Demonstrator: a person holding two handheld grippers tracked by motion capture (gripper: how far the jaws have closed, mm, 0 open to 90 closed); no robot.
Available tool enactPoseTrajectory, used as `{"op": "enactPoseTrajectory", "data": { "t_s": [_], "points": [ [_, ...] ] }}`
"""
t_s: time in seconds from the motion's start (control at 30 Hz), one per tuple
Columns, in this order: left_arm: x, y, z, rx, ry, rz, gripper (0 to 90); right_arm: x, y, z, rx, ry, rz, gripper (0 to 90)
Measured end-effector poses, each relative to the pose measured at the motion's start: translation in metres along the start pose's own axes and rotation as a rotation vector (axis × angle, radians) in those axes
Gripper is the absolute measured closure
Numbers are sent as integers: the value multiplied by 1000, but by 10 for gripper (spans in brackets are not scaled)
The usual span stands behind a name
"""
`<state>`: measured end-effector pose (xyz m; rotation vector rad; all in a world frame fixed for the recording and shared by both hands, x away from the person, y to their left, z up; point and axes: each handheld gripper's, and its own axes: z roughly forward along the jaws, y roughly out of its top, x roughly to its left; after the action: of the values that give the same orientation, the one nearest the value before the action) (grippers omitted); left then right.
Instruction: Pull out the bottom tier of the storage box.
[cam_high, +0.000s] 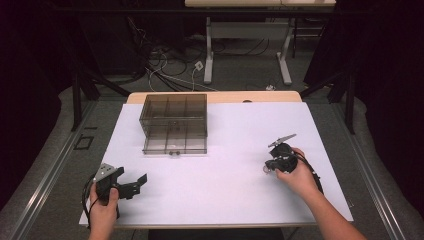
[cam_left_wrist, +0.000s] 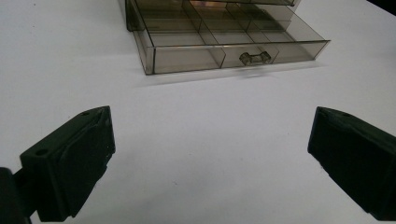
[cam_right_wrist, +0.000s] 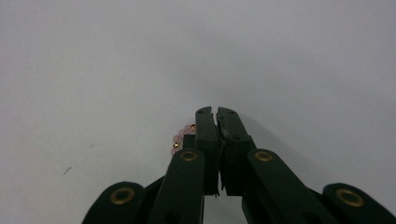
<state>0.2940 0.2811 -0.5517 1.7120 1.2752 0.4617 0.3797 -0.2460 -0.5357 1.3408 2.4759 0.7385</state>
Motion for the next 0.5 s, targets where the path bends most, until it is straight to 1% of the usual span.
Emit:
{"op": "enactPoseTrajectory", "data": {
  "t_s": [0.07, 0.1, 0.17, 0.23, 0.27, 0.3, 0.33, 0.37, 0.43, 0.5],
  "points": [
    [1, 0, 0, -2, 2, 0, 10, 1, 0, -1, -8, -2, 7, 880],
    [1, 0, 0, -2, 2, -1, 10, 0, 0, -1, -12, -6, 0, 880],
    [1, 0, 0, 1, 2, -1, 10, 1, 0, -3, -17, -7, 3, 880],
    [1, 0, 0, 0, 1, 0, 10, 2, 0, -4, -26, 3, 11, 882],
    [1, 0, 0, 0, 1, 0, 10, 2, 0, -4, -43, 1, 12, 882],
    [1, 0, 0, -1, 1, -1, 10, 2, 0, -3, -64, 11, 15, 881],
    [0, 0, 0, -4, 1, -2, 10, 3, 0, -4, -63, 11, 15, 882],
    [0, 0, 0, -4, 1, -2, 10, 3, 0, -7, -38, -2, 8, 882],
    [0, 0, 0, -3, 1, -3, 10, 2, 0, -9, -45, -7, -1, 882],
    [0, 0, 0, -4, 1, -4, 11, 2, 0, -11, -49, -11, 0, 882]
  ]
}}
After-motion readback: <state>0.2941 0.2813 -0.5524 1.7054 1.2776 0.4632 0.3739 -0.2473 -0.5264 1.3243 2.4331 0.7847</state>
